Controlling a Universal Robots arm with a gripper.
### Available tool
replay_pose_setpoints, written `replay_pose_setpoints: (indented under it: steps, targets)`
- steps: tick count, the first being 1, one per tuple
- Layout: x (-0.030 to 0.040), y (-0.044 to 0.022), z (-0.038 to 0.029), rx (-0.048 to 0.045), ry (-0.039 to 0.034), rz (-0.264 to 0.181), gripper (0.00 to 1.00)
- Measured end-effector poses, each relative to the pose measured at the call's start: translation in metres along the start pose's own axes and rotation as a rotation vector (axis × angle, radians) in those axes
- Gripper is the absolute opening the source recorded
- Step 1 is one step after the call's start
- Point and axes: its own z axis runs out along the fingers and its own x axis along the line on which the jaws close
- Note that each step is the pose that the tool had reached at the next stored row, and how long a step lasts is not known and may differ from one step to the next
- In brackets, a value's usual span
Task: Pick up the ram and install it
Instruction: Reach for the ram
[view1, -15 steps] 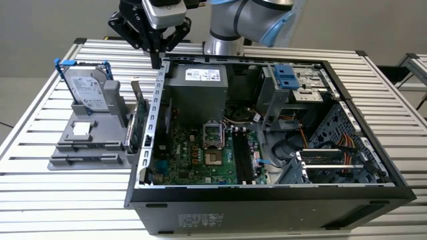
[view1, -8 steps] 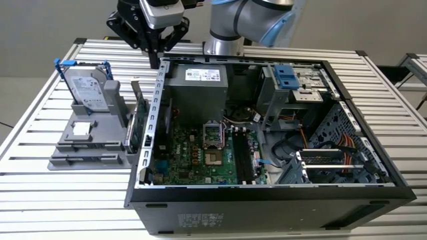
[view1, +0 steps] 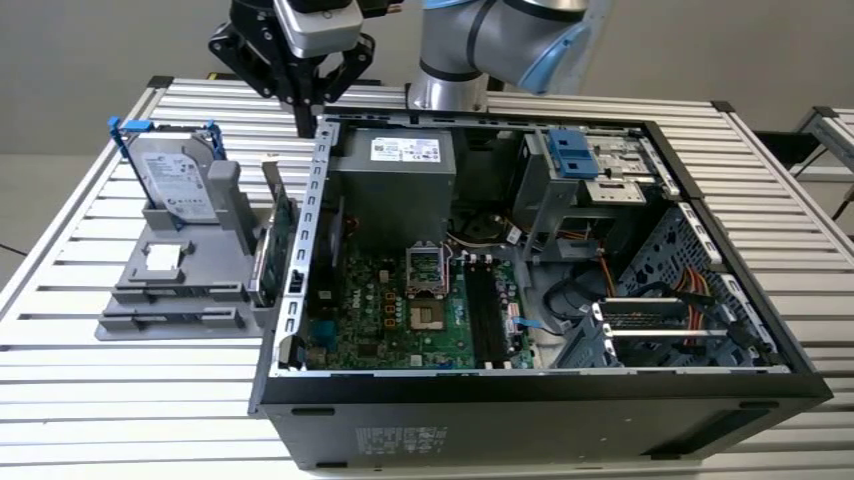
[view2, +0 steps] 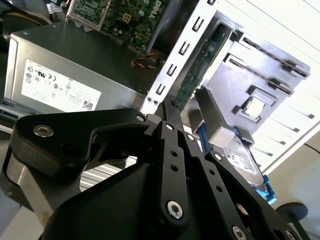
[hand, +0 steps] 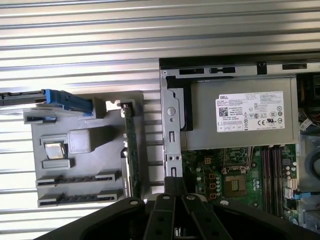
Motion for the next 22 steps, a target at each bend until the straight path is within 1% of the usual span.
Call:
replay_pose_setpoints:
  steps: [22]
  targets:
    - [0.0115,-0.0008,-0.0001,-0.0001,0.0000,0.000,0.00]
